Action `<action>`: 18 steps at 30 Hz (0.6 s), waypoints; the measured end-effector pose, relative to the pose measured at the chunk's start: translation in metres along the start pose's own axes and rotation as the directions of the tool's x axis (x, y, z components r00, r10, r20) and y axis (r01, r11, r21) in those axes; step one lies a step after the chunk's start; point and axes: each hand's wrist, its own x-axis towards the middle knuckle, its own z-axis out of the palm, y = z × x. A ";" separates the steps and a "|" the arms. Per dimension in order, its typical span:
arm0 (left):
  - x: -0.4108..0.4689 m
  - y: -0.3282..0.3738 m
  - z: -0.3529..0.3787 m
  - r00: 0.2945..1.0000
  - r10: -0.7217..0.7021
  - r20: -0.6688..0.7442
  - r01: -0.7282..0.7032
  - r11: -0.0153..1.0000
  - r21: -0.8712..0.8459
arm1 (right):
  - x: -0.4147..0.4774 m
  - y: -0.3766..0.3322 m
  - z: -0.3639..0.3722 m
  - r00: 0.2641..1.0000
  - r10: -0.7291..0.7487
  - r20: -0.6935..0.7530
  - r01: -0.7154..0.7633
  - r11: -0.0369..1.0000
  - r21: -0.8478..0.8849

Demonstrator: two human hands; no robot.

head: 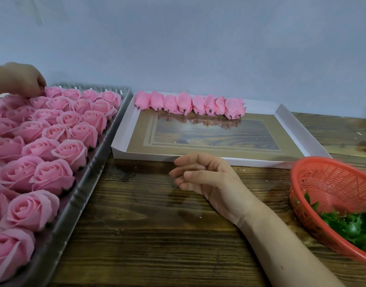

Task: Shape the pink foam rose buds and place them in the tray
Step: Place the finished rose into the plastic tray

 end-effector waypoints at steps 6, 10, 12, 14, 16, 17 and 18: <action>-0.002 0.001 0.002 0.998 0.018 -0.061 -0.016 0.999 0.033 | 0.000 -0.001 0.000 1.000 0.005 -0.002 -0.005 1.000 0.002; -0.004 0.006 0.000 1.000 0.002 -0.004 -0.001 0.999 0.050 | 0.000 0.000 0.000 1.000 0.007 -0.005 -0.007 1.000 0.014; -0.006 0.009 -0.005 0.999 -0.007 0.032 0.005 0.998 0.056 | 0.000 -0.001 0.000 1.000 0.008 -0.009 -0.008 1.000 0.011; -0.008 0.010 -0.009 0.997 -0.033 0.073 0.029 0.998 0.059 | 0.000 -0.001 0.000 1.000 0.009 -0.009 -0.009 1.000 0.006; -0.009 0.010 -0.011 0.996 -0.036 0.081 0.032 0.998 0.054 | 0.000 -0.001 0.000 1.000 0.007 -0.009 -0.007 1.000 0.004; -0.009 0.010 -0.010 0.997 -0.024 0.070 0.021 0.998 0.055 | 0.000 -0.001 0.000 1.000 0.006 -0.010 -0.006 1.000 0.006; -0.010 0.009 -0.010 0.999 -0.008 0.052 0.005 0.998 0.056 | 0.000 -0.001 0.001 1.000 0.005 -0.009 -0.005 1.000 0.012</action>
